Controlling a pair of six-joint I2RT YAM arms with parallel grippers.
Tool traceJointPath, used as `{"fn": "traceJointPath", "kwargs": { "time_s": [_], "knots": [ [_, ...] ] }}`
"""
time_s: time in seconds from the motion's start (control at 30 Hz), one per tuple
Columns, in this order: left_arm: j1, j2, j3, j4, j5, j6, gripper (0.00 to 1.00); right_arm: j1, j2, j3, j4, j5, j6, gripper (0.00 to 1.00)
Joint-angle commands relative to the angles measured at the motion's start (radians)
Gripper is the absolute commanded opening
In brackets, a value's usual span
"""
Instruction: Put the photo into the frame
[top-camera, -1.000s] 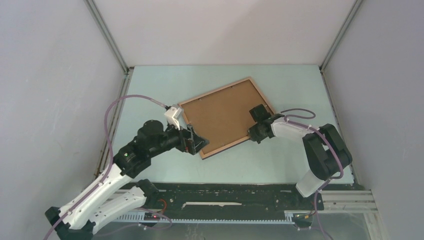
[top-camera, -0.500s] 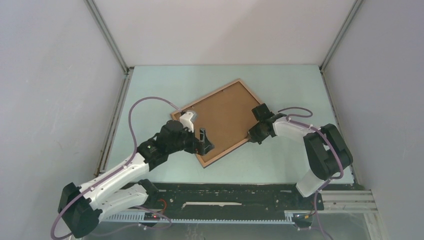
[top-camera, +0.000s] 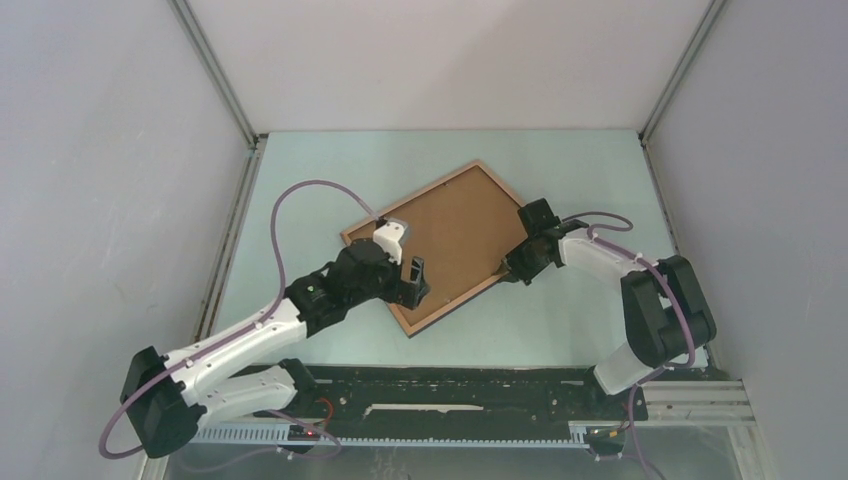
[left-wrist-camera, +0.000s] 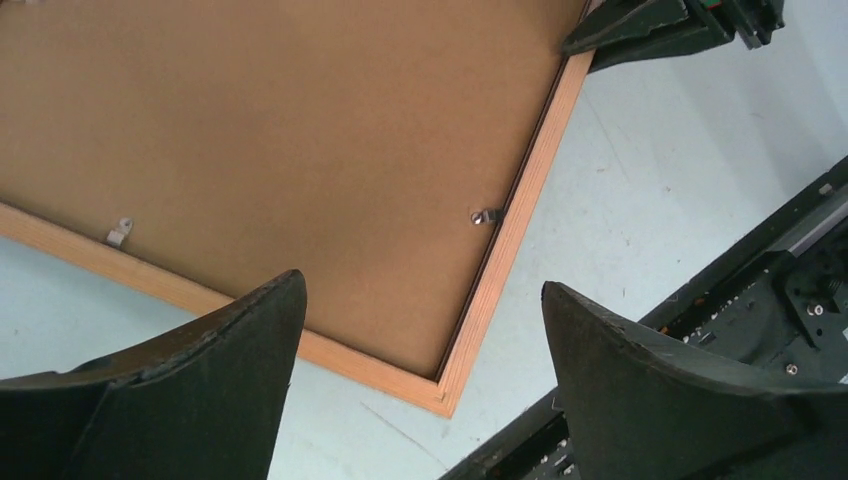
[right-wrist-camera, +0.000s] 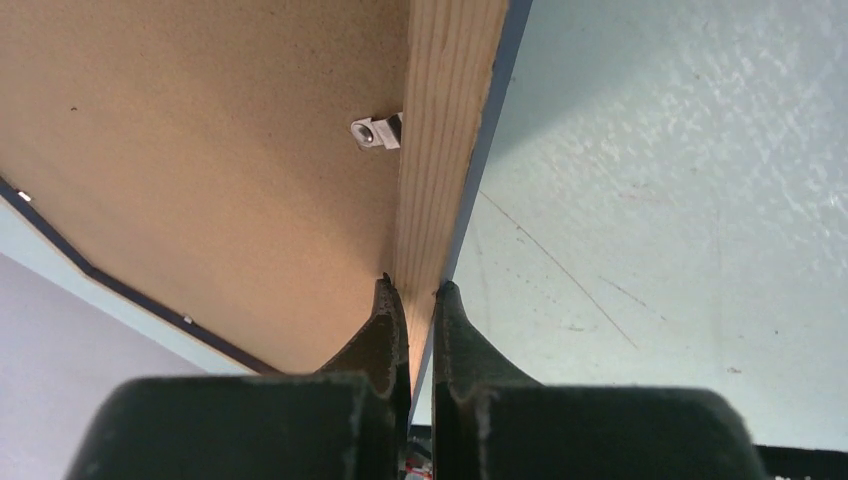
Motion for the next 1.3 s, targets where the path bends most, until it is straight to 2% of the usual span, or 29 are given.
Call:
{"fn": "traceJointPath", "kwargs": {
  "time_s": [0.0,0.07,0.13,0.27,0.37,0.5,0.57,0.67,0.83,1.03,1.27],
  "knots": [
    [-0.059,0.066,0.041,0.125,0.003,0.083,0.95,-0.011,-0.091,0.067,0.017,-0.116,0.004,0.00],
    [-0.139,0.135,0.079,0.123,-0.093,0.163,0.99,-0.011,-0.098,0.081,-0.006,-0.122,0.010,0.00],
    [-0.220,0.207,0.087,0.131,-0.265,0.249,1.00,-0.013,-0.103,0.093,-0.019,-0.134,0.017,0.00],
    [-0.285,0.281,0.063,0.176,-0.374,0.342,1.00,-0.021,-0.098,0.095,-0.010,-0.187,0.041,0.00],
    [-0.355,0.295,0.067,0.197,-0.432,0.383,1.00,-0.004,-0.104,0.106,-0.026,-0.184,0.040,0.00],
    [-0.432,0.422,0.199,0.073,-0.651,0.367,1.00,-0.001,-0.123,0.107,-0.055,-0.169,0.060,0.00],
    [-0.457,0.509,0.256,0.029,-0.776,0.363,0.97,0.000,-0.136,0.108,-0.064,-0.160,0.076,0.00],
    [-0.491,0.614,0.296,0.021,-0.942,0.362,0.94,-0.001,-0.146,0.108,-0.070,-0.170,0.093,0.00],
    [-0.494,0.686,0.336,0.049,-0.960,0.395,1.00,-0.019,-0.160,0.107,-0.069,-0.191,0.124,0.00],
    [-0.493,0.794,0.409,0.127,-0.963,0.486,1.00,-0.014,-0.146,0.107,-0.077,-0.215,0.131,0.00],
    [-0.474,0.882,0.403,0.292,-1.035,0.640,0.96,-0.035,-0.157,0.107,-0.089,-0.230,0.110,0.00]
  ]
}}
